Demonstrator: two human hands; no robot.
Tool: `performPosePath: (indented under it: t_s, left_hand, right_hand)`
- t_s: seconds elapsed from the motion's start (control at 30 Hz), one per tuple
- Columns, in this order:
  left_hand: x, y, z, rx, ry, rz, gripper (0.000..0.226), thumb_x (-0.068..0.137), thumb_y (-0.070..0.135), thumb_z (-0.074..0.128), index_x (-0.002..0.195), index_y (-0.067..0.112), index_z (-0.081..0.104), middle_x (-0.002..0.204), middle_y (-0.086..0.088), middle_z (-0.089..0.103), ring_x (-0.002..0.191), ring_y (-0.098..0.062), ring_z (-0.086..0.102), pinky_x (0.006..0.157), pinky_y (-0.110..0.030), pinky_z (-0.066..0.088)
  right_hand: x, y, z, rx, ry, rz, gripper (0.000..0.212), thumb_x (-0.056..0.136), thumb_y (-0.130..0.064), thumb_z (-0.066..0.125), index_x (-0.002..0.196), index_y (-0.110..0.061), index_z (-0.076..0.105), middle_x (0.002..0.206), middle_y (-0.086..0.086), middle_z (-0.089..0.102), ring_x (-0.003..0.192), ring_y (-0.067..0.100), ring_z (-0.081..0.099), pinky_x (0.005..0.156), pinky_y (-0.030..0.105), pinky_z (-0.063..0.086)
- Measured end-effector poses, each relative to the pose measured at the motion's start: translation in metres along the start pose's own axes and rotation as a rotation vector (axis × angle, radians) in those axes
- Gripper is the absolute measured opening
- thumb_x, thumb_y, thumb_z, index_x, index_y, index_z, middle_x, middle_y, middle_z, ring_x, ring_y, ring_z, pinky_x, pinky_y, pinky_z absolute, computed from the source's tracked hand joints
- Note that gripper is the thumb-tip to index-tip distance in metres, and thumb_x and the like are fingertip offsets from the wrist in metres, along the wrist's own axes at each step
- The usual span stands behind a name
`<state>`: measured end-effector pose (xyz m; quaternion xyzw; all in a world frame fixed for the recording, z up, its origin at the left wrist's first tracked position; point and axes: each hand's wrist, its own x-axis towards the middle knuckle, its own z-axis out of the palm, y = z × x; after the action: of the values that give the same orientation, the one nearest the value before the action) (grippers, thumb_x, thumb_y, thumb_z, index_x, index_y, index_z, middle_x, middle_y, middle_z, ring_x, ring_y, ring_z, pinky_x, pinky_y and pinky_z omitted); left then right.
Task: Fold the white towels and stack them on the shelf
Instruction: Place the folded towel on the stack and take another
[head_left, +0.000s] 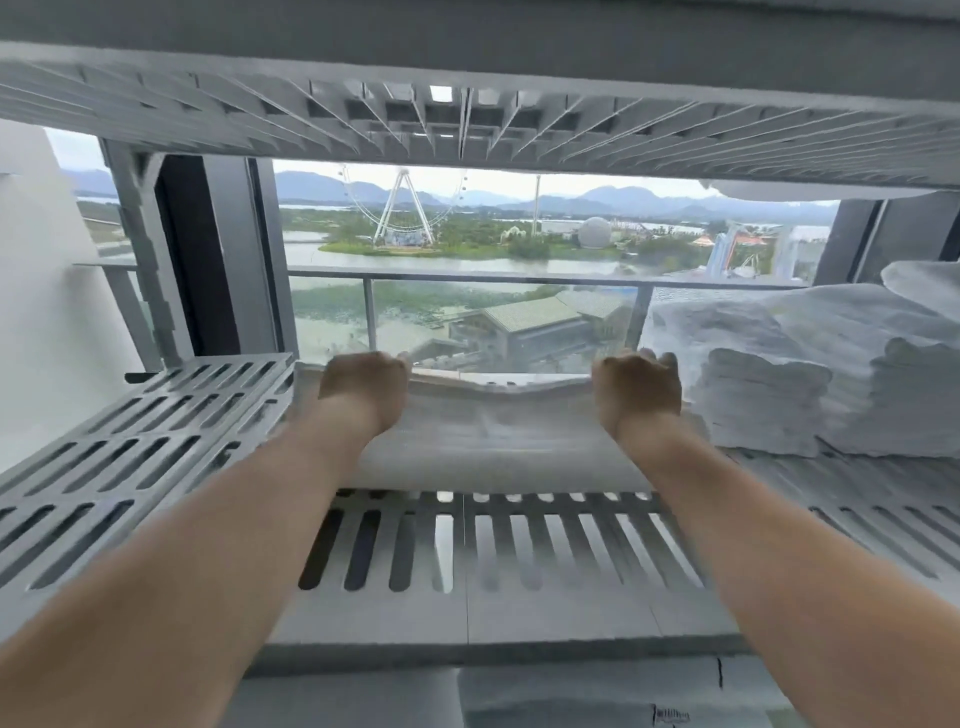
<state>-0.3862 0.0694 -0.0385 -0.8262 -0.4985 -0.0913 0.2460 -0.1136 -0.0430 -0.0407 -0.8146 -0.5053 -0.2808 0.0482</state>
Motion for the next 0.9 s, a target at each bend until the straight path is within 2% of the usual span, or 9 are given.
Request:
performPosePath:
  t_s: [0.17, 0.27, 0.4, 0.47, 0.53, 0.63, 0.73, 0.8, 0.9]
  left_hand:
    - [0.025, 0.009, 0.050, -0.155, -0.211, -0.048, 0.033, 0.090, 0.007, 0.039, 0.117, 0.018, 0.054, 0.110, -0.005, 0.062, 0.098, -0.028, 0.061, 0.065, -0.037, 0.048]
    - [0.031, 0.005, 0.065, -0.234, -0.280, -0.038, 0.034, 0.090, 0.014, 0.039, 0.121, 0.017, 0.051, 0.118, -0.008, 0.056, 0.105, -0.029, 0.057, 0.083, -0.043, 0.049]
    - [0.034, 0.003, 0.072, -0.146, -0.357, -0.021, 0.045, 0.090, 0.016, 0.034, 0.132, 0.016, 0.047, 0.129, -0.013, 0.049, 0.119, -0.034, 0.047, 0.098, -0.048, 0.037]
    - [0.037, 0.003, 0.074, -0.092, -0.454, -0.045, 0.056, 0.089, 0.011, 0.029, 0.143, 0.014, 0.041, 0.146, -0.017, 0.039, 0.137, -0.038, 0.033, 0.118, -0.060, 0.015]
    - [0.042, 0.007, 0.068, -0.048, -0.493, -0.090, 0.062, 0.087, 0.006, 0.027, 0.148, 0.012, 0.034, 0.155, -0.017, 0.029, 0.146, -0.039, 0.020, 0.116, -0.067, -0.006]
    - [0.044, 0.025, 0.056, -0.111, -0.273, 0.016, 0.061, 0.084, 0.001, 0.034, 0.141, 0.019, 0.044, 0.143, -0.011, 0.046, 0.135, -0.033, 0.040, 0.119, -0.062, 0.014]
    - [0.040, 0.058, 0.042, -0.371, -0.083, 0.130, 0.053, 0.088, 0.003, 0.041, 0.131, 0.028, 0.058, 0.133, -0.001, 0.058, 0.121, -0.025, 0.055, 0.105, -0.044, 0.041]
    - [0.037, 0.082, 0.034, -0.545, -0.065, 0.134, 0.038, 0.094, 0.014, 0.044, 0.117, 0.035, 0.067, 0.130, 0.005, 0.061, 0.119, -0.021, 0.057, 0.100, -0.042, 0.046]
    - [0.039, 0.109, 0.028, -0.614, -0.205, 0.131, 0.026, 0.095, 0.033, 0.050, 0.104, 0.037, 0.074, 0.124, 0.010, 0.066, 0.113, -0.016, 0.060, 0.099, -0.041, 0.050]
  right_hand:
    - [0.022, -0.012, 0.068, -0.015, -0.223, -0.037, 0.039, 0.084, 0.001, 0.041, 0.108, -0.019, 0.064, 0.112, 0.005, 0.065, 0.115, 0.027, 0.054, 0.107, 0.048, 0.033]
    - [0.030, -0.008, 0.083, 0.067, -0.318, -0.036, 0.038, 0.085, -0.006, 0.039, 0.111, -0.022, 0.061, 0.116, 0.005, 0.062, 0.111, 0.027, 0.054, 0.097, 0.048, 0.041]
    - [0.035, 0.010, 0.093, 0.245, -0.436, -0.007, 0.044, 0.090, -0.018, 0.033, 0.127, -0.020, 0.056, 0.136, 0.009, 0.057, 0.126, 0.029, 0.049, 0.106, 0.047, 0.038]
    - [0.034, 0.020, 0.094, 0.311, -0.469, 0.018, 0.044, 0.091, -0.026, 0.033, 0.129, -0.020, 0.055, 0.138, 0.009, 0.056, 0.127, 0.028, 0.049, 0.107, 0.047, 0.038]
    - [0.034, 0.027, 0.093, 0.336, -0.496, 0.054, 0.049, 0.092, -0.033, 0.036, 0.137, -0.022, 0.050, 0.144, 0.008, 0.052, 0.132, 0.028, 0.046, 0.110, 0.046, 0.035]
    - [0.038, 0.035, 0.094, 0.387, -0.502, 0.121, 0.062, 0.090, -0.048, 0.046, 0.145, -0.021, 0.043, 0.149, 0.011, 0.046, 0.137, 0.031, 0.042, 0.112, 0.046, 0.036]
    - [0.045, 0.050, 0.096, 0.434, -0.521, 0.189, 0.086, 0.081, -0.067, 0.061, 0.144, -0.012, 0.043, 0.144, 0.013, 0.050, 0.132, 0.033, 0.047, 0.106, 0.039, 0.042]
    - [0.049, 0.059, 0.097, 0.422, -0.548, 0.195, 0.095, 0.073, -0.077, 0.064, 0.138, -0.008, 0.050, 0.138, 0.011, 0.057, 0.126, 0.031, 0.053, 0.095, 0.034, 0.044]
    - [0.054, 0.069, 0.099, 0.424, -0.536, 0.187, 0.081, 0.062, -0.082, 0.067, 0.100, -0.012, 0.061, 0.107, 0.007, 0.066, 0.094, 0.026, 0.059, 0.073, 0.030, 0.042]
